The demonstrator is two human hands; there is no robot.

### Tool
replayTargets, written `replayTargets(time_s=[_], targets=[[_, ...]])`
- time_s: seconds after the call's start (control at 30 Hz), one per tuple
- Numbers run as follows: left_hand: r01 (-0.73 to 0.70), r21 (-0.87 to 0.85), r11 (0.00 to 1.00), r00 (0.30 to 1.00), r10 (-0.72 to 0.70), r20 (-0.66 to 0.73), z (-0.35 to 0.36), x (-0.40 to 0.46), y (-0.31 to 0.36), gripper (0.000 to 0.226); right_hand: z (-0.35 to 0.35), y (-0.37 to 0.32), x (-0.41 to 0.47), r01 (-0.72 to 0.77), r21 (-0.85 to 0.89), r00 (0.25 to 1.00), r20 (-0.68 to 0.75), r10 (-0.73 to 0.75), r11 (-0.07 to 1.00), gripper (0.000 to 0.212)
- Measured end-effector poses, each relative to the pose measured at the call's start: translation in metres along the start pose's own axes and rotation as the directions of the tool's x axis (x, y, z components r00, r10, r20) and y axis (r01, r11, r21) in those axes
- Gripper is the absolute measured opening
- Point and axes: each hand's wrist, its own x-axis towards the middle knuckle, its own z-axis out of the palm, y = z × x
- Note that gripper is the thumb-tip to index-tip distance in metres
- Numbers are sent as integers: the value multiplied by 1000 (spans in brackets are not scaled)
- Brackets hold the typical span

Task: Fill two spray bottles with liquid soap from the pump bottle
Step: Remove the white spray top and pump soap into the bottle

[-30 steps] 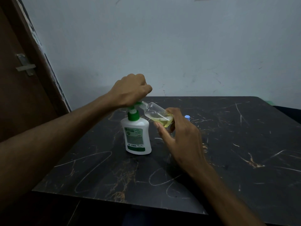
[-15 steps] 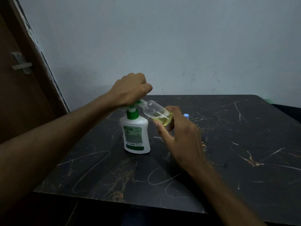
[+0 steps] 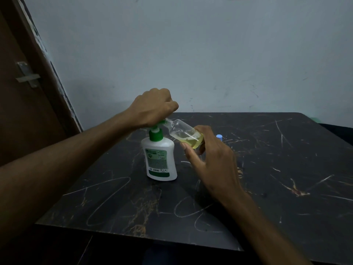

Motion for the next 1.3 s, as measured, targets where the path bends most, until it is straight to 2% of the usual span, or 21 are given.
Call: replayTargets(time_s=[0.13, 0.33, 0.47, 0.97, 1.13, 1.3], targets=[[-17, 11, 1000, 1000, 17, 1, -5, 1, 5, 32, -1, 0, 0, -6, 11, 1000, -3, 6, 1000, 36], [31, 11, 999, 999, -31, 13, 2, 0, -1, 31, 0, 0, 1, 0, 8, 1000, -1, 0, 1000, 35], [-9, 13, 1000, 1000, 9, 12, -3, 3, 0, 30, 0, -1, 0, 5, -1, 1000, -18, -5, 1000, 34], [-9, 0, 1000, 998, 9, 58, 2, 3, -1, 28, 0, 1, 0, 5, -7, 1000, -6, -5, 1000, 35], [0, -17, 1000, 1000, 0, 21, -4, 3, -1, 29, 0, -1, 0, 3, -11, 1000, -8, -3, 1000, 35], [-5, -4, 1000, 998, 5, 69, 1, 3, 0, 31, 1, 0, 0, 0, -1, 1000, -7, 0, 1000, 34]])
